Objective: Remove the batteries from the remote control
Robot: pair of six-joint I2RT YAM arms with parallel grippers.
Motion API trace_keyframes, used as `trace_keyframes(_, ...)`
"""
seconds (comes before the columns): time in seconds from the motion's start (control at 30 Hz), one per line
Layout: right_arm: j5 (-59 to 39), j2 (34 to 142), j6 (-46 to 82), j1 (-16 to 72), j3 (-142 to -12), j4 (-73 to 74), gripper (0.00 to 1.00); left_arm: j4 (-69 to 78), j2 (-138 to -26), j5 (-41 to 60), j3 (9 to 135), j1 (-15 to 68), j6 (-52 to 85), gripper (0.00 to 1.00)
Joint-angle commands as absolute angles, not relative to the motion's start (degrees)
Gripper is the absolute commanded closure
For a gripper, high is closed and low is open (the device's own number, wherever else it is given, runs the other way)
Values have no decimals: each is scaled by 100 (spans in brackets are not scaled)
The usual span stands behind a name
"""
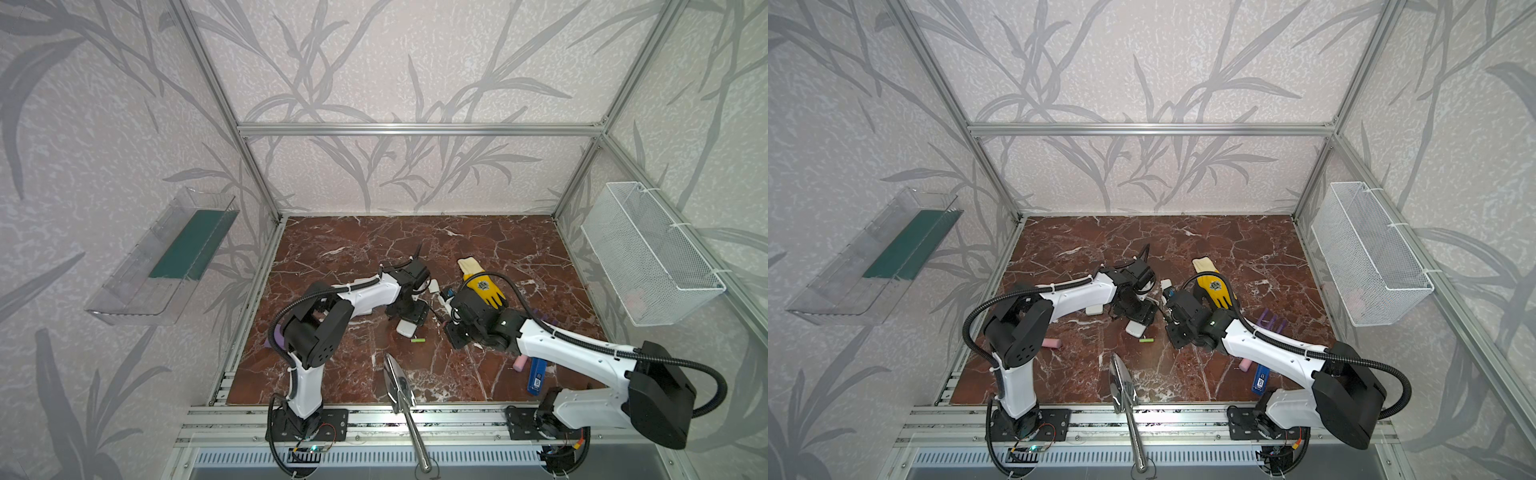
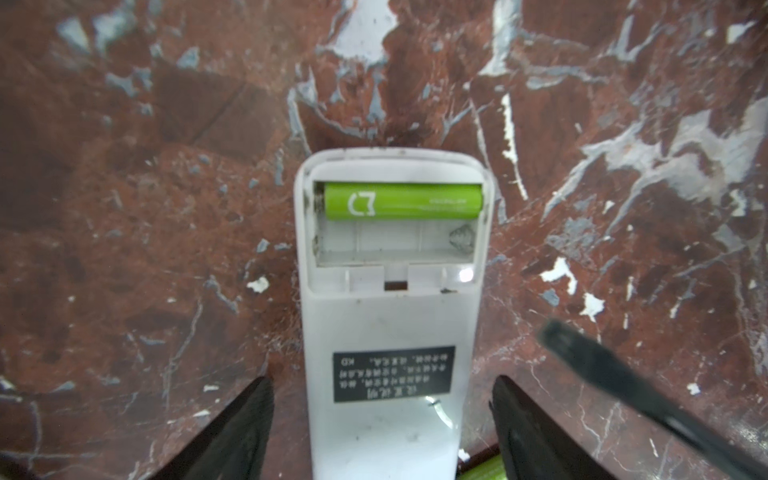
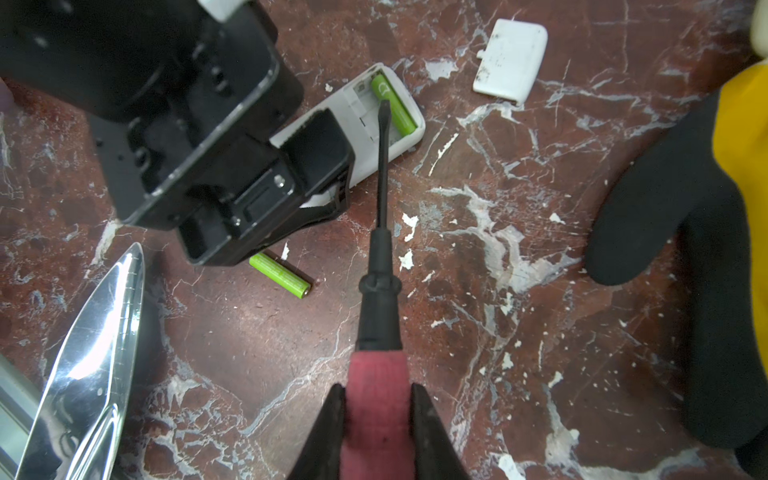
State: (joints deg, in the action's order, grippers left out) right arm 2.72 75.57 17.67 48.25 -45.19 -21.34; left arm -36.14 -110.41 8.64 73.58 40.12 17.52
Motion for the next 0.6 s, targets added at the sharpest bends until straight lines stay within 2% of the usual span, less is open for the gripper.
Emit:
trace_keyframes(0.0,151,7717,1843,4799,-4726,-2224,100,-3612,-11084,814,7245,3990,1759,19)
trace_keyframes(0.27,123,8156,1960,4790,-5019,-2330,100,-3581,-11092,805,7110,3983,1672,35)
trace_keyframes(0.57,-38,8745,2185,4772,-5557,-2816,100,-3543,-11136,904,7094,3982,1660,45)
